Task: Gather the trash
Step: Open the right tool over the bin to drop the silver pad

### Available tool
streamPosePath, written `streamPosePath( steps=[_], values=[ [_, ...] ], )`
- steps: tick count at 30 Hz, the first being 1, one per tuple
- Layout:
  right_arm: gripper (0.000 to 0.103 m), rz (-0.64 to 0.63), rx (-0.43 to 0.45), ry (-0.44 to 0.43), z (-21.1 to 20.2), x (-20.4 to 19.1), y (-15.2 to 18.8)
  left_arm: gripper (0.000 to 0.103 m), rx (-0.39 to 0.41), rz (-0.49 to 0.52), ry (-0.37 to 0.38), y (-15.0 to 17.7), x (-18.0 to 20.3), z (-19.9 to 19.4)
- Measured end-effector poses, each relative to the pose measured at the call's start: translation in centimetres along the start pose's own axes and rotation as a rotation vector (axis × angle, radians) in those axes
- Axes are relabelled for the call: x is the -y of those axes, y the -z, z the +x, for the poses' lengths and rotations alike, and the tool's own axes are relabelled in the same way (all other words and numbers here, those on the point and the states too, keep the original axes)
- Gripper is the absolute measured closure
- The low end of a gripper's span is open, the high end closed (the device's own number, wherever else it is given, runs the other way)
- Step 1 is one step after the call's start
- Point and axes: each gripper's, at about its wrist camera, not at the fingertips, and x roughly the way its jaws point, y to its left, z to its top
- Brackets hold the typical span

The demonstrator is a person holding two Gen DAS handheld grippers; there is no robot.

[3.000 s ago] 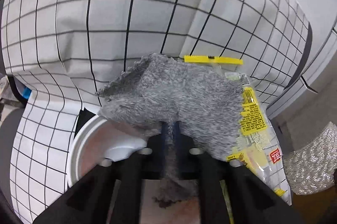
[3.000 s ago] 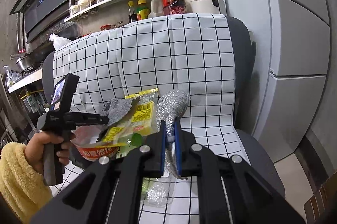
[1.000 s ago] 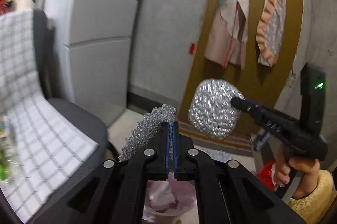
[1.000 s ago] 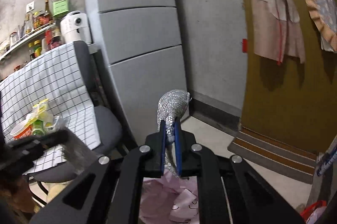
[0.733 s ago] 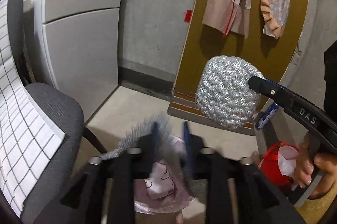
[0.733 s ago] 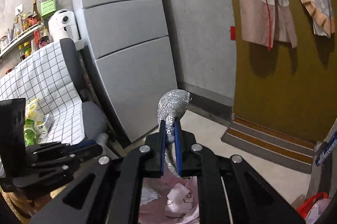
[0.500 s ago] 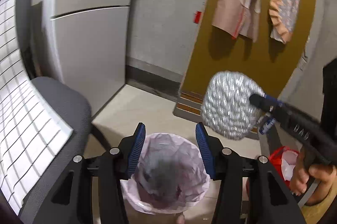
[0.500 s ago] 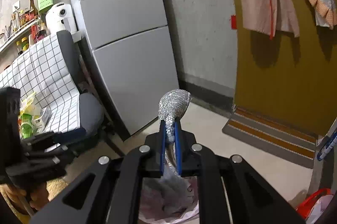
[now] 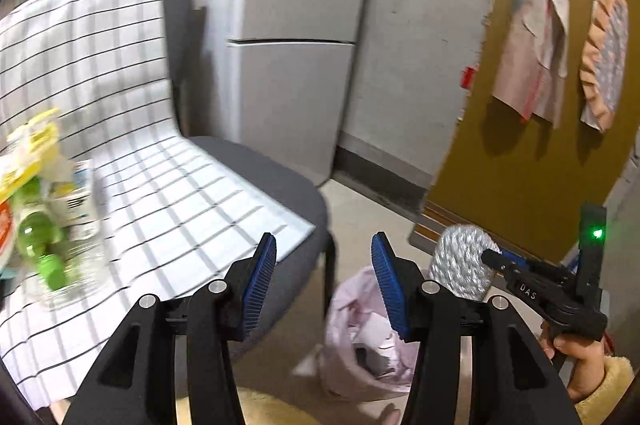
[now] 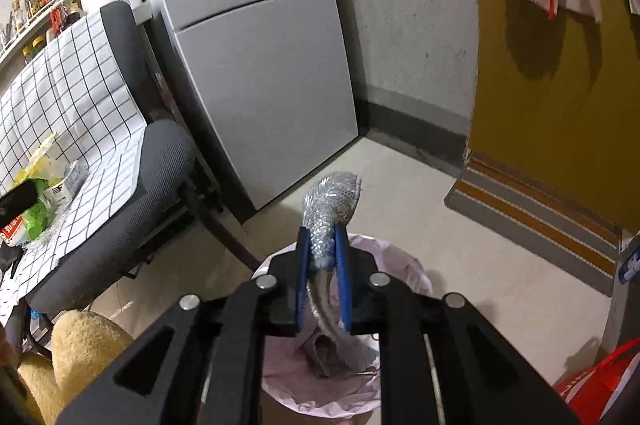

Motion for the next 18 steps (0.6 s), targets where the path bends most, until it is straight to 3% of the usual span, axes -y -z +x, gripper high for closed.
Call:
streamPosePath(
  steps=[2, 11, 18],
  values=[
    [0.08, -0.004, -0.005, 0.012, 0.3, -0.2, 0.1, 0.052, 0.004, -0.02, -0.013, 0.1, -0.9, -0.4],
    [0.08, -0.022, 0.067, -0.009, -2.5, -1.6, -1.4, 0.052, 0.041, -0.059, -0.038, 0.4, -2.5, -2.1],
    [0.08, -0.113, 0.121, -0.165, -6.0, -7.0, -3.7, 0.052, 0.077, -0.096, -0.063, 0.8, -4.3, -4.9]
  ],
)
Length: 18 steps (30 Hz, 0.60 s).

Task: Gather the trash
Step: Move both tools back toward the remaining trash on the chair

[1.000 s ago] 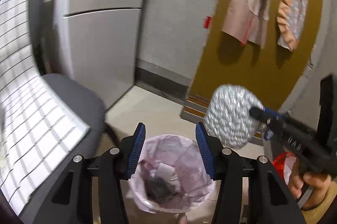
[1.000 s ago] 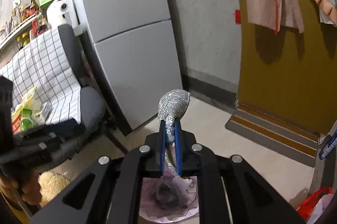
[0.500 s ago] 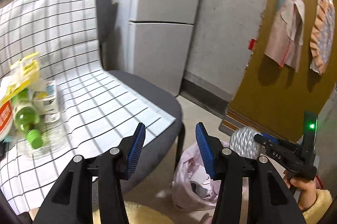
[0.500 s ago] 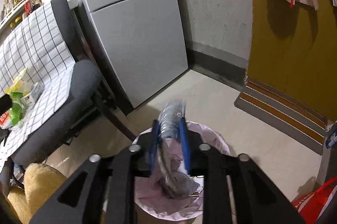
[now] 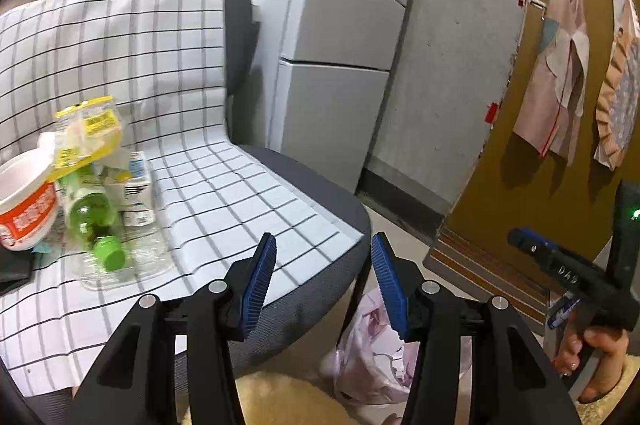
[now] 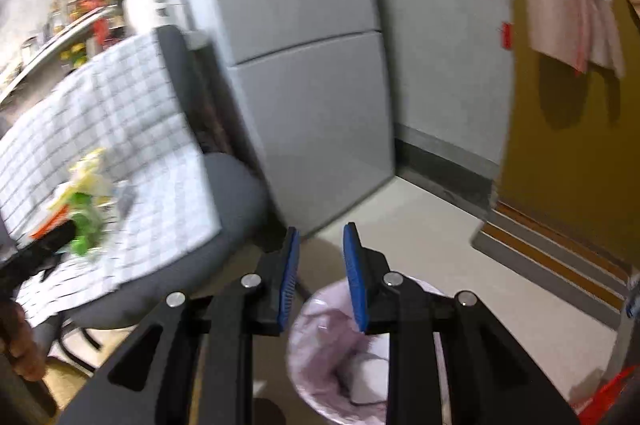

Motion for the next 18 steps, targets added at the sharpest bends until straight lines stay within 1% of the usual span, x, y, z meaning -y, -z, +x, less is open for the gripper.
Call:
streamPosePath(
  steps=[3, 5, 7, 8, 10, 11, 15, 18],
  values=[
    [0.08, -0.062, -0.007, -0.1, 0.3, -3.6, -1.1, 0.052, 0.012, -0.018, -0.041, 0.1, -1.8, -1.5],
    [0.08, -0.112, -0.01, -0.151, 0.8, -6.2, -1.5, 0.052, 0.02, -0.04, -0.088, 0.2, -3.7, -2.9],
    [0.076, -0.156, -0.031, -0.221, 1.6, -9.0, -2.0, 0.052, 0.029, -0.057, -0.139, 0.4, -5.6, -4.2],
    [0.071, -0.181, -0.039, -0.259, 2.1, -10.7, -2.2, 0.052, 0.031, -0.061, -0.161, 0.5, -6.2, -4.6],
    [0.069, -0.222, -0.05, -0.31, 2.6, -13.0, -2.6, 0.052, 0.035, -0.087, -0.234, 0.7, -8.6, -5.9],
    [0.069, -0.25, -0.057, -0.336, 3.2, -14.7, -2.9, 0.052, 0.038, -0.099, -0.256, 0.8, -9.5, -6.4],
    [0.062, -0.287, -0.081, -0.408, 5.0, -19.4, -3.5, 0.052, 0.062, -0.174, -0.369, 0.8, -13.9, -8.8],
    [0.06, -0.283, -0.106, -0.45, 7.1, -22.3, -4.5, 0.052, 0.066, -0.21, -0.44, 0.7, -16.6, -10.1]
  ],
)
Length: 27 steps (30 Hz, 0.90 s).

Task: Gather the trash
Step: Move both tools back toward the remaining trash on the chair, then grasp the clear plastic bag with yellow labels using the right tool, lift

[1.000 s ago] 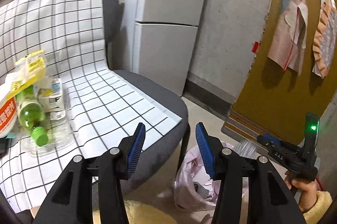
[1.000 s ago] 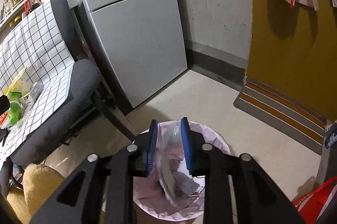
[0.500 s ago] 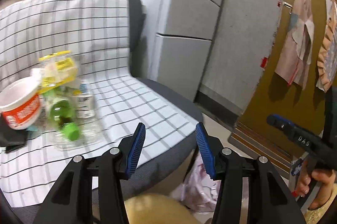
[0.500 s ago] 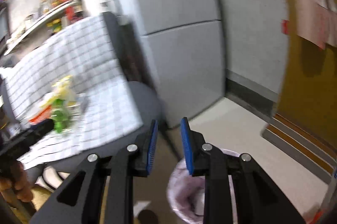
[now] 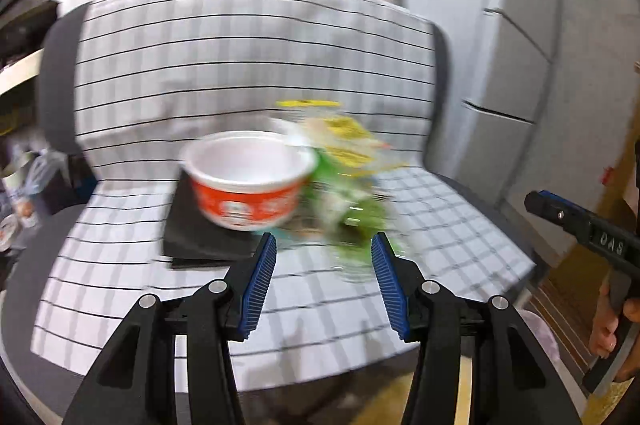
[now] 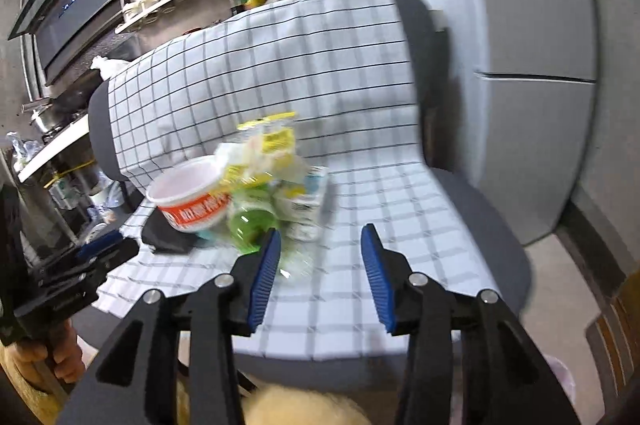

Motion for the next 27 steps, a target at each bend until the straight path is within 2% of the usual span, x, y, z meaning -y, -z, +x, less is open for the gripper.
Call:
streamPosePath(
  steps=[3, 8, 15, 19, 22, 24, 27],
  values=[
    [0.053, 0.023, -0.023, -0.049, 3.0, -1.0, -1.5, 0.052, 0.001, -0.021, -0.047, -0.6, -2.2, 0.1],
    [0.052, 0.078, -0.071, -0.086, 7.8, -1.6, -2.9, 0.052, -0.008, -0.022, -0.116, -1.4, -4.3, 0.8],
    [0.052, 0.26, -0.141, -0.163, 14.1, 0.0, -4.3, 0.052, -0.026, -0.033, -0.133, -2.3, -5.7, 2.3],
    [0.052, 0.317, -0.2, -0.199, 17.1, 0.3, -4.5, 0.052, -0.031, -0.03, -0.134, -2.6, -5.8, 2.9],
    [0.058, 0.336, -0.212, -0.249, 18.1, -0.3, -4.6, 0.052, -0.037, -0.032, -0.133, -2.5, -5.9, 3.2],
    [0.071, 0.335, -0.221, -0.269, 18.3, -1.1, -4.8, 0.052, -0.042, -0.039, -0.131, -2.5, -6.0, 3.3],
    [0.082, 0.315, -0.191, -0.285, 17.2, -2.0, -5.3, 0.052, -0.04, -0.042, -0.13, -2.4, -5.9, 3.0]
  ],
)
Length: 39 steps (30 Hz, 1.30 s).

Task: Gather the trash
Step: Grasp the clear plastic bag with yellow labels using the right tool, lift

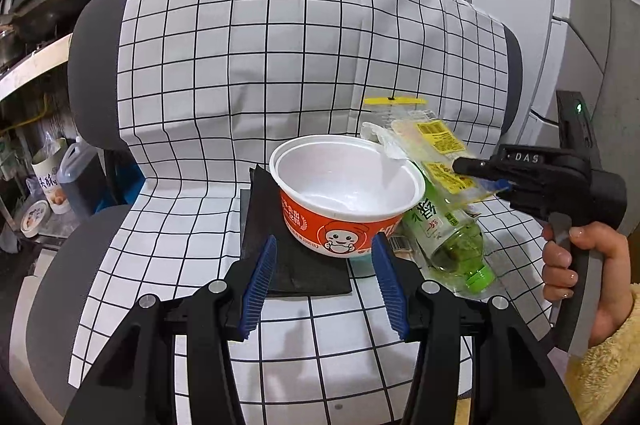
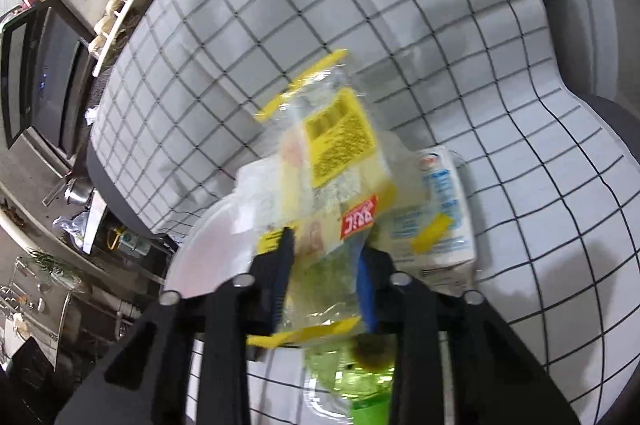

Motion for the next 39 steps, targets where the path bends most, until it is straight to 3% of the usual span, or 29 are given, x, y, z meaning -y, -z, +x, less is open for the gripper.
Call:
streamPosePath(
  steps=[5, 10, 16, 26, 35, 39],
  values=[
    [0.1, -0.083, 0.105, 0.011, -3.5, -2.6, -0.1, 0.052, 0.015, 0.003, -0.007, -0.1, 0.0, -1.0],
    [0.101, -0.221, 0.243, 0.048, -9.1, -5.5, 0.2, 0.052, 0.027, 0.01, 0.014, -0.9, 0.6, -1.7],
    [0.101, -0.366, 0.372, 0.231, -14.6, -6.5, 2.0, 0.047, 0.047, 0.035, 0.057, -2.8, 2.4, -1.1],
    [0.101, -0.286, 0.381, 0.282, -17.2, -1.3, 3.7, 0.046, -0.012, 0.049, 0.118, -5.4, 6.0, 3.9],
    [0.101, -0.237, 0.353, 0.302, -16.3, 1.9, 3.4, 0.034, -0.083, 0.046, 0.08, -8.9, 9.0, 11.3],
    [0.101, -0.233, 0.337, 0.315, -15.8, 3.1, 3.2, 0.03, -0.131, 0.066, 0.002, -10.1, 10.6, 14.8]
  ],
)
